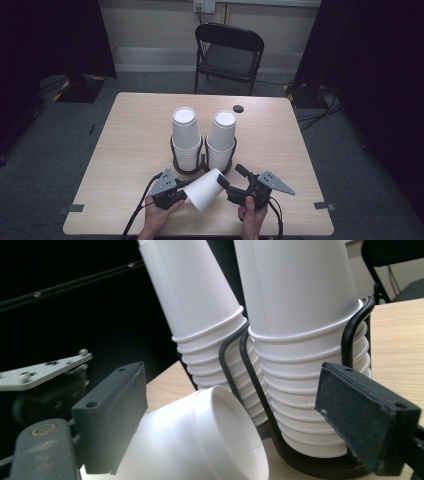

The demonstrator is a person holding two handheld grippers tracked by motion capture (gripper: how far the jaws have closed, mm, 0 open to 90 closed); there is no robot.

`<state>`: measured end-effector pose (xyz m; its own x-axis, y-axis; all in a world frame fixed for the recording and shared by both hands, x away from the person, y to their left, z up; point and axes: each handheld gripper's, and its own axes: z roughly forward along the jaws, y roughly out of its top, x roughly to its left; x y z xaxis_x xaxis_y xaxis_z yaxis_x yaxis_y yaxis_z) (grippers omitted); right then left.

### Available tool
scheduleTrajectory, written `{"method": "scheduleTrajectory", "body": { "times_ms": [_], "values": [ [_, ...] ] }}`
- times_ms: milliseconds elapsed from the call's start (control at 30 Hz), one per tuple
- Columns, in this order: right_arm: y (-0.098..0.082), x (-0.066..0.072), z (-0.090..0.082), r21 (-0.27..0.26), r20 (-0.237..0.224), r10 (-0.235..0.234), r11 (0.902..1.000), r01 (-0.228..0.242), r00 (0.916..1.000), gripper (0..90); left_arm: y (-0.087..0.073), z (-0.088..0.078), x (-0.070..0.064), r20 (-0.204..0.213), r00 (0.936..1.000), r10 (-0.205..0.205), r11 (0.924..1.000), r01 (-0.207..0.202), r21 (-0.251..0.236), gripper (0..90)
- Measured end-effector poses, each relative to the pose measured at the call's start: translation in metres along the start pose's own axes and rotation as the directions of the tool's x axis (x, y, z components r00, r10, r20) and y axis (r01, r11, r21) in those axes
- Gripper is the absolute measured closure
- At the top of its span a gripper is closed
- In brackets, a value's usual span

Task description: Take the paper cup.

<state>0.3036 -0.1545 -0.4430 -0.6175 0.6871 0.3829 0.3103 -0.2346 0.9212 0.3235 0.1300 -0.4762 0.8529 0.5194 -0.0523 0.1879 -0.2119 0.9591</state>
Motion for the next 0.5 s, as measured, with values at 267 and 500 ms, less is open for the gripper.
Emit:
{"method": "scheduleTrajectory", "body": {
  "times_ms": [267,500],
  "values": [
    [-0.005,0.000,-0.009,0.001,0.058,-0.100,0.9950,0.100,0.9933,14.1,0.008,-0.001,0.001,-0.036,0.9991,0.022,0.9980,-0.019,0.061,85.7],
    [-0.011,0.002,-0.012,0.054,0.063,-0.221,0.9744,0.218,0.9732,13.2,0.018,-0.003,0.006,-0.028,0.9995,0.014,0.9940,-0.011,0.109,85.9]
  ]
}}
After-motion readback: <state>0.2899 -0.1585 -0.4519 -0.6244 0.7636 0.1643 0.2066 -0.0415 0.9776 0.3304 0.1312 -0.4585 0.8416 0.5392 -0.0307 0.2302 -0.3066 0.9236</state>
